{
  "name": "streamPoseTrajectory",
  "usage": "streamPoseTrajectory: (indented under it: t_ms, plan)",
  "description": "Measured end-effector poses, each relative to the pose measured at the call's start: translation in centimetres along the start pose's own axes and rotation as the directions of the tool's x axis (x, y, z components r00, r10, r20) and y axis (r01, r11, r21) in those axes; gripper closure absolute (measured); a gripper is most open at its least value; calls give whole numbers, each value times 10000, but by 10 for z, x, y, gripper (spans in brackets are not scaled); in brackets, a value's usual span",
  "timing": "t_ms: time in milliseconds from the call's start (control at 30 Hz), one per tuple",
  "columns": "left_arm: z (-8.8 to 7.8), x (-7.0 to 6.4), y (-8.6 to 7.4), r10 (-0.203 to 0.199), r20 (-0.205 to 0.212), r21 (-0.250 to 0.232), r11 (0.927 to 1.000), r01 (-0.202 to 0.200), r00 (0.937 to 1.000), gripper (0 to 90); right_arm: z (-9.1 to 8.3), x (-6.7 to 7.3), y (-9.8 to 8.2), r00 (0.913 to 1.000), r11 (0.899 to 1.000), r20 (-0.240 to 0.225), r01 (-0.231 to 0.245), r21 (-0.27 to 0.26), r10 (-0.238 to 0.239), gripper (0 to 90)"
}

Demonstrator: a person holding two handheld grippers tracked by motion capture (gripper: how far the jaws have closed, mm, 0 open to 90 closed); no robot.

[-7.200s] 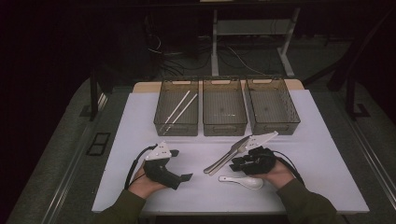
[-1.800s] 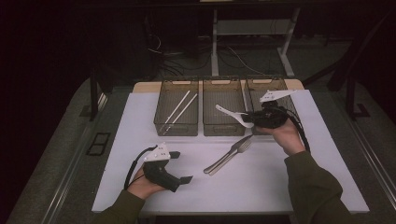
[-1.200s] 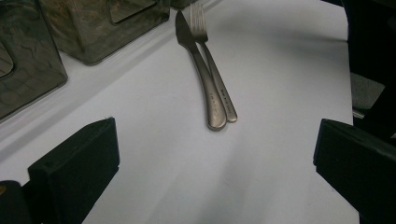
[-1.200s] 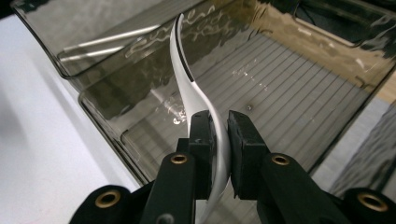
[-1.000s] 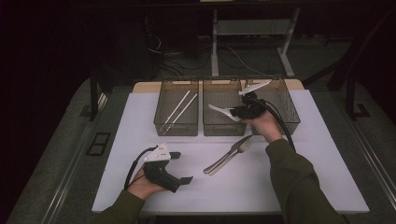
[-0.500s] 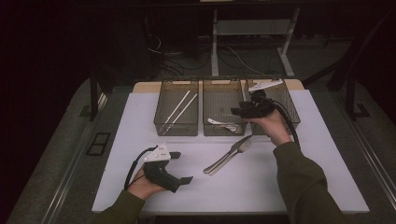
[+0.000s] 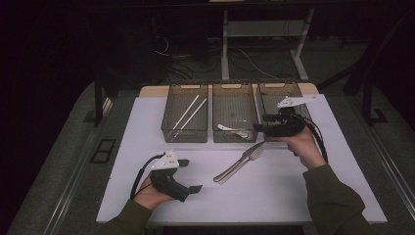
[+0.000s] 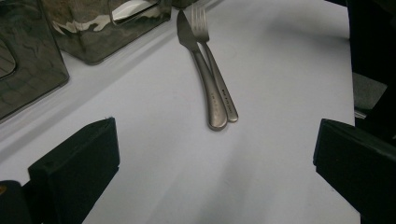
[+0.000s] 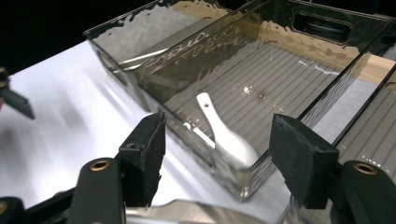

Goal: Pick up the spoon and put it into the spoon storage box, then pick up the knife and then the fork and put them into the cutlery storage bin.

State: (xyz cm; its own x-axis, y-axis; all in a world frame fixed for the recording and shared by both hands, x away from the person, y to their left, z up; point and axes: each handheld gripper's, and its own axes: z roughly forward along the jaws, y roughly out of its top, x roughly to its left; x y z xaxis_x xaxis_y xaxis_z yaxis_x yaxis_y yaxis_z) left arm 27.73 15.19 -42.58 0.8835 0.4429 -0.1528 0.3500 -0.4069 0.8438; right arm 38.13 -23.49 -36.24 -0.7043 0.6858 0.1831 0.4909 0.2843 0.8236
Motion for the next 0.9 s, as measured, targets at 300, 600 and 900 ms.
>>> streamPoseTrajectory:
  t_ms: [300, 600, 900]
  plan:
    - [-1, 0, 0, 39, -26, 21, 10000, -39, 10000, 0, -17, 11, -27, 9988, 9993, -386, 288, -230, -296, 327]
    - [-2, 0, 0, 75, -29, 36, 10000, -75, 10000, 0, -32, 17, -50, 9987, 9992, -350, 377, -155, -382, 323]
    - [-2, 1, 0, 105, -34, 35, 9999, -104, 9999, 0, -21, 10, -63, 9997, 9980, 108, 228, 598, -234, 412]
